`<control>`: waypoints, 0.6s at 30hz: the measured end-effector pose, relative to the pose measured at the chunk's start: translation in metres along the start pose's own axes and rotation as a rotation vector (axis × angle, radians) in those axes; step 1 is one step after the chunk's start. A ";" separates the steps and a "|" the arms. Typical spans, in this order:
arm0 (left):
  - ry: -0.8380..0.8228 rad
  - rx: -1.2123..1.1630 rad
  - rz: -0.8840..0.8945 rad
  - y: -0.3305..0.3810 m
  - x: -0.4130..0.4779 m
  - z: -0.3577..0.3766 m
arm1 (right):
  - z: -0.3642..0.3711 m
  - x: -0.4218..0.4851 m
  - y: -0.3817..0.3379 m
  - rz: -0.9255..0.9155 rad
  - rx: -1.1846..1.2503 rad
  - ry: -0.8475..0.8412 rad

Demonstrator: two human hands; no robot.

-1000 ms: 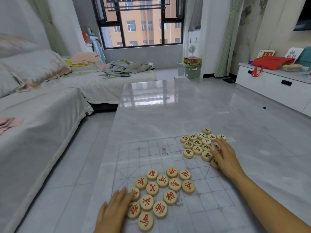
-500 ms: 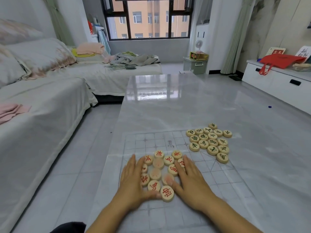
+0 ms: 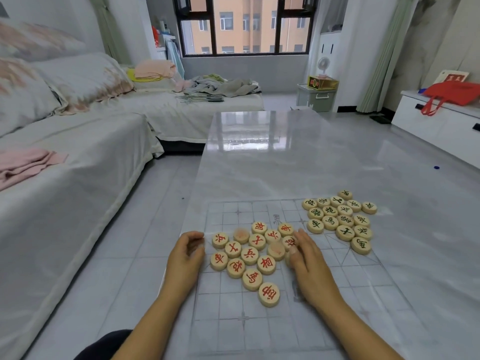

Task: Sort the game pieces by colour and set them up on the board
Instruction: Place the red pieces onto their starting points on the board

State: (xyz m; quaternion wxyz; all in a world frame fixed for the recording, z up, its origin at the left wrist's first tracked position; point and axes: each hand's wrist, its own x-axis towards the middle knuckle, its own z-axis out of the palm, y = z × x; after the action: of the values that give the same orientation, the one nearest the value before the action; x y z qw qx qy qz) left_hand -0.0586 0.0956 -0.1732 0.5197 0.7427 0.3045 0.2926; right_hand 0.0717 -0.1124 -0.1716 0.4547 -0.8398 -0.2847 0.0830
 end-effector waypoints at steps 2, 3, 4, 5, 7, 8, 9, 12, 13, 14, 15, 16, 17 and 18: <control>-0.020 0.074 0.032 0.000 -0.002 0.001 | -0.004 0.000 0.003 0.052 0.167 0.078; -0.029 0.109 0.054 0.000 -0.002 0.003 | -0.005 0.000 0.004 0.071 0.205 0.104; -0.037 0.139 0.072 0.002 -0.003 0.004 | -0.006 0.001 0.006 0.084 0.232 0.122; -0.044 0.163 0.093 0.003 -0.003 0.005 | -0.006 0.001 0.007 0.093 0.259 0.133; -0.055 0.199 0.117 0.005 -0.004 0.006 | -0.007 0.002 0.008 0.111 0.323 0.154; -0.058 0.209 0.119 0.005 -0.004 0.006 | -0.009 0.002 0.007 0.121 0.363 0.164; -0.057 0.218 0.120 0.005 -0.004 0.006 | -0.009 0.002 0.007 0.131 0.405 0.174; -0.066 0.257 0.120 0.006 -0.004 0.007 | -0.011 0.001 0.005 0.154 0.482 0.207; -0.075 0.269 0.122 0.007 -0.005 0.007 | -0.011 0.001 0.004 0.153 0.483 0.210; -0.086 0.282 0.122 0.008 -0.005 0.008 | -0.011 0.000 0.003 0.148 0.472 0.205; -0.098 0.293 0.118 0.008 -0.006 0.008 | -0.011 0.000 0.003 0.142 0.454 0.194; -0.111 0.302 0.112 0.009 -0.007 0.007 | -0.010 -0.001 0.003 0.135 0.429 0.181; -0.123 0.305 0.110 0.009 -0.008 0.007 | -0.010 -0.001 0.002 0.129 0.403 0.166; -0.134 0.306 0.109 0.009 -0.008 0.006 | -0.010 -0.001 0.002 0.124 0.378 0.154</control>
State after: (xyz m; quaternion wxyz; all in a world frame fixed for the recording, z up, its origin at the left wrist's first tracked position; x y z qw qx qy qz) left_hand -0.0581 0.0838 -0.1677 0.4028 0.8464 0.2695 0.2205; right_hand 0.0759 -0.1210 -0.1677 0.6186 -0.7594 -0.1760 0.0982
